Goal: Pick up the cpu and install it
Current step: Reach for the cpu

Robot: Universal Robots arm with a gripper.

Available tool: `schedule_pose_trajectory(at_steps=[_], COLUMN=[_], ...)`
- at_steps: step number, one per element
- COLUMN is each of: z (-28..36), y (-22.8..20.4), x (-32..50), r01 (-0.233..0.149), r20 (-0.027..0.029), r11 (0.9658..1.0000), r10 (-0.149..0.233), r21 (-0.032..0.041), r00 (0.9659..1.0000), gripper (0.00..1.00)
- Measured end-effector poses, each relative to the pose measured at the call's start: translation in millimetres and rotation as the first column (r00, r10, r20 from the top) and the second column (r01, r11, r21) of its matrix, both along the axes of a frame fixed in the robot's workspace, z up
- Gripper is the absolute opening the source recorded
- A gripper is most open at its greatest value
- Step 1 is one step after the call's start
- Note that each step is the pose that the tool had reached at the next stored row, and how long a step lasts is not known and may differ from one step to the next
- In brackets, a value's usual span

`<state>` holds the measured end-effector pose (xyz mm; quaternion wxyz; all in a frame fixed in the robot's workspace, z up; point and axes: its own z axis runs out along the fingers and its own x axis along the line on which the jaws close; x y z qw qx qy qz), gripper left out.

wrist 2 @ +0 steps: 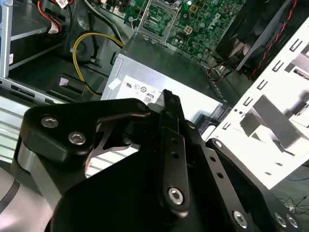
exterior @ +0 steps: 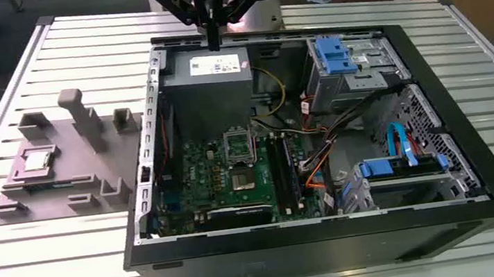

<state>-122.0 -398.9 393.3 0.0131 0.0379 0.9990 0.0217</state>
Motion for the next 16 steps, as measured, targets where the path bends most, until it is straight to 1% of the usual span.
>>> schedule_pose_trajectory(at_steps=[10, 16], z=[0.0, -0.1], y=[0.0, 0.0], x=[-0.3, -4.4], r01=[0.0, 0.0], r20=[0.0, 0.0001], r11=[1.0, 1.0], r10=[0.0, 0.0], r21=[0.0, 0.0001], r00=[1.0, 1.0], gripper=[0.1, 0.1])
